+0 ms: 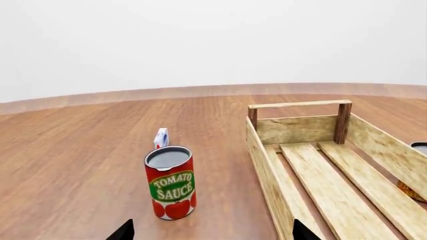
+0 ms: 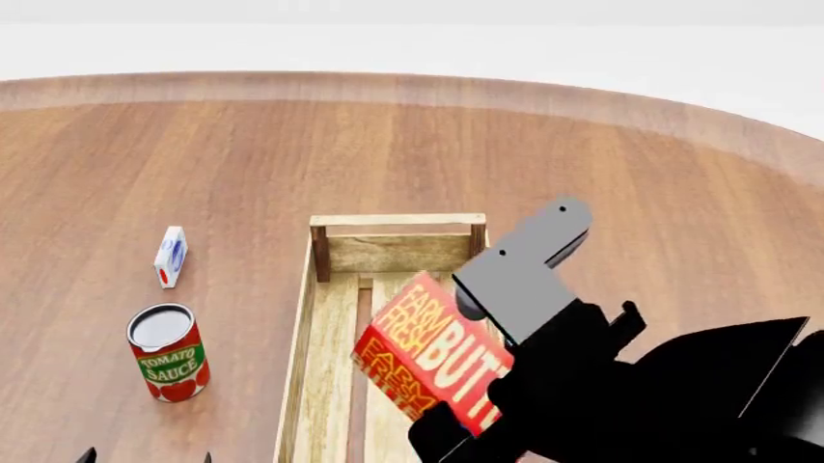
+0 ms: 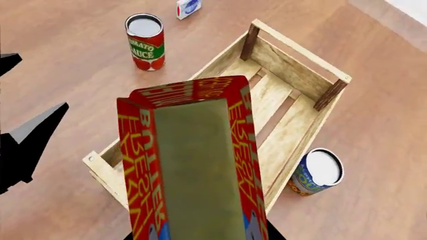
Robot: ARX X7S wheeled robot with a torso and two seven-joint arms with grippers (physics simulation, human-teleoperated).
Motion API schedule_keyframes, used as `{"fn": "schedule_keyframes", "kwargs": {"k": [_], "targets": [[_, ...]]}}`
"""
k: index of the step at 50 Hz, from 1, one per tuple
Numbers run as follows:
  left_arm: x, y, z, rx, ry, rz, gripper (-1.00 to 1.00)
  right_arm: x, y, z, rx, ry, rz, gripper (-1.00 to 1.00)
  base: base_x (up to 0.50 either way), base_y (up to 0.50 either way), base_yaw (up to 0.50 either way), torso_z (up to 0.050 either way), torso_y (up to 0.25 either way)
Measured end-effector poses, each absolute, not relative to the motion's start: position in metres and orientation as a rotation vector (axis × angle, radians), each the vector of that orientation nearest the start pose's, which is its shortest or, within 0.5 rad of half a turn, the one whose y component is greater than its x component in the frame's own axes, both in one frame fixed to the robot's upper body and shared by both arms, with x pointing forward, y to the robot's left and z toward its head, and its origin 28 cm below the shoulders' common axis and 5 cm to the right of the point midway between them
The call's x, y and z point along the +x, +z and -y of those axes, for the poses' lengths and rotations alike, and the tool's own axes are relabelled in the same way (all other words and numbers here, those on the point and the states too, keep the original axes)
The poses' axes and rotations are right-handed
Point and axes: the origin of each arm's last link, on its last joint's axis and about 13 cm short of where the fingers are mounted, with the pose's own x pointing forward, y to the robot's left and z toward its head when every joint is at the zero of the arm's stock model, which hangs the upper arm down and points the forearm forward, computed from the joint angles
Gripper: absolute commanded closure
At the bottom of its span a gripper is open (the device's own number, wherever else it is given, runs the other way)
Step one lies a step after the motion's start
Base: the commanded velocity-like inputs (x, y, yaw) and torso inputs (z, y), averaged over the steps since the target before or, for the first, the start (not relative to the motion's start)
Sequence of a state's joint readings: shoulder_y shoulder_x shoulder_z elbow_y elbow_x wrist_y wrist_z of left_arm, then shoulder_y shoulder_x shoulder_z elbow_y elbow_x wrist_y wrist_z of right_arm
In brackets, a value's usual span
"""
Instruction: Pick up the butter and put it in the tray.
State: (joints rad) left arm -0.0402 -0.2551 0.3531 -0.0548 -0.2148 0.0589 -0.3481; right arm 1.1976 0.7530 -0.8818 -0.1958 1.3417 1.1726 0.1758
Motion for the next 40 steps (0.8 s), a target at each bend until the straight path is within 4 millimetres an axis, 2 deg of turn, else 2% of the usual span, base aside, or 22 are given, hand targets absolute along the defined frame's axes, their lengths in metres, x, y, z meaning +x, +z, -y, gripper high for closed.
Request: {"fn": "schedule_keyframes", "kwargs": {"k": [17,40], "targets": [[0.206,0.004,-0.201,0.051,0.015,-0.027,-1.00,0.319,0.217,0.119,-0.172,0.504,-0.526,1.00,0.00,0.00,0.00,0.000,0.001],[0.205,0.004,-0.200,0.054,0.010,-0.027,-1.00,0.358,0.193,0.085,-0.069,0.449,-0.559,1.00,0.00,0.00,0.00,0.000,0.001]]}}
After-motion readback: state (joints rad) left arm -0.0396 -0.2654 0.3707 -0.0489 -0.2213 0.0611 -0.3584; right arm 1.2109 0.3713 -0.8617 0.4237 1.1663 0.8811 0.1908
